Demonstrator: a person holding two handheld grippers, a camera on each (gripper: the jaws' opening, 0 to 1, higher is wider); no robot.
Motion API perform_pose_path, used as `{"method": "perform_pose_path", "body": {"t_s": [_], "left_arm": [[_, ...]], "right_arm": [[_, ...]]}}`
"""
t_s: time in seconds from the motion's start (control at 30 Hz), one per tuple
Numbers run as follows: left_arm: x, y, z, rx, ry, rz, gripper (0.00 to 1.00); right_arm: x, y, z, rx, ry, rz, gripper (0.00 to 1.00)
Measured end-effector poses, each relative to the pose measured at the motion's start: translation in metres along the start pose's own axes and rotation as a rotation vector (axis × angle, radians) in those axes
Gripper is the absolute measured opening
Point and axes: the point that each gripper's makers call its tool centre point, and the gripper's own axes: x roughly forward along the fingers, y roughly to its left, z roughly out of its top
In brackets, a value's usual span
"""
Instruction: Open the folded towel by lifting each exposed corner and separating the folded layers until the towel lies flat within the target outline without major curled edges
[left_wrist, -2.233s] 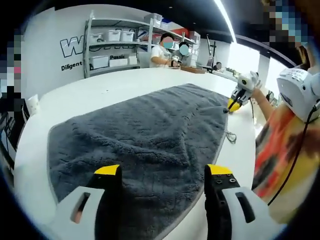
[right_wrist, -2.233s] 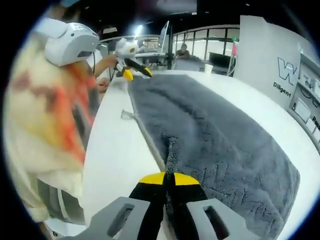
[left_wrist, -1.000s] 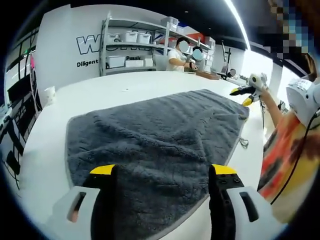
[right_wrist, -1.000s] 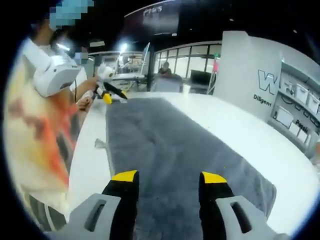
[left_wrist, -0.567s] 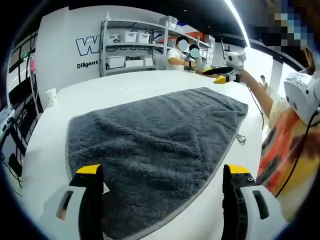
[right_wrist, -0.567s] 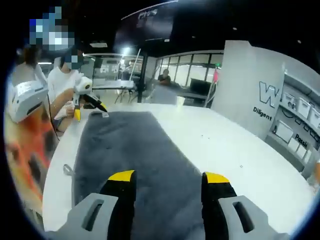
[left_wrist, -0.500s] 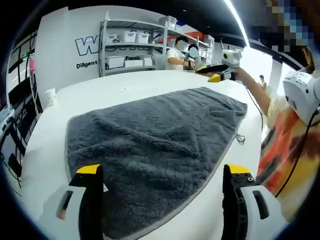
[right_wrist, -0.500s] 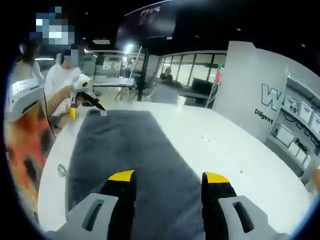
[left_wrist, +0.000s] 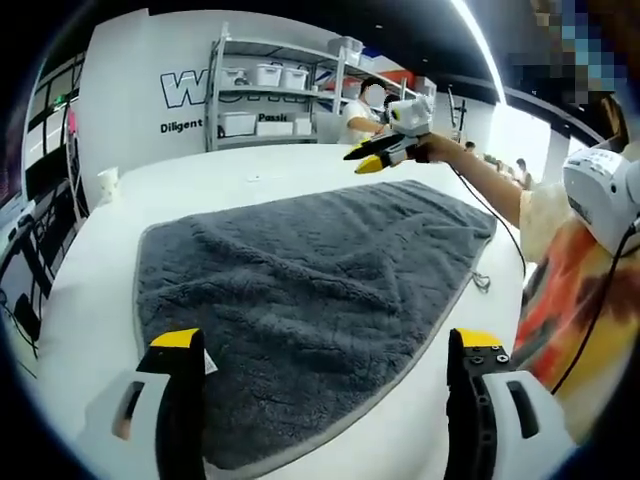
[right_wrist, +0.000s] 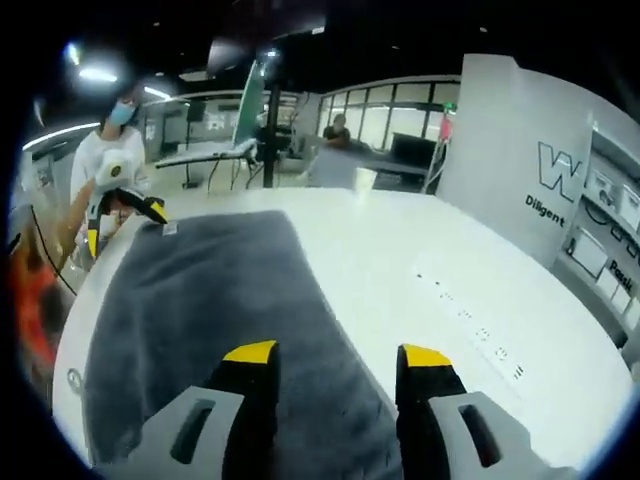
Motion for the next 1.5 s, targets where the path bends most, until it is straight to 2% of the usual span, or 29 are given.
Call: {"method": "perform_pose_path", "body": {"t_s": [0.13, 0.17, 0.3, 0.43, 0.47, 0.57, 0.77, 1.5], "left_arm": [[0.0, 0.002, 0.0, -0.004, -0.001, 0.007, 1.0], [0.0, 0.002, 0.0, -0.005, -0.003, 0.006, 1.0], [-0.001, 0.006, 0.001, -0.021, -0.013, 0.014, 1.0], [-0.001, 0.007, 0.0, -0.025, -0.012, 0.021, 1.0], [-0.002, 0.008, 0.0, -0.026, -0.013, 0.022, 1.0], [-0.003, 0.009, 0.001, -0.03, -0.017, 0.024, 0.99], [-0.003, 0.012, 0.002, -0.036, -0.025, 0.033, 0.99], [-0.003, 0.013, -0.002, -0.033, -0.003, 0.037, 0.98]], "right_arm": [[0.021, -0.005, -0.011, 0.037, 0.034, 0.01, 0.39], [0.024, -0.004, -0.014, 0.034, 0.046, 0.011, 0.36], [0.04, -0.006, -0.025, 0.03, 0.073, -0.002, 0.12], [0.052, -0.005, -0.032, 0.055, 0.089, 0.008, 0.12], [0.054, -0.005, -0.036, 0.042, 0.109, 0.002, 0.1], [0.055, -0.004, -0.037, 0.049, 0.107, 0.01, 0.05], [0.055, -0.003, -0.036, 0.048, 0.114, 0.021, 0.04], [0.066, -0.022, -0.031, 0.027, 0.114, -0.021, 0.03]]}}
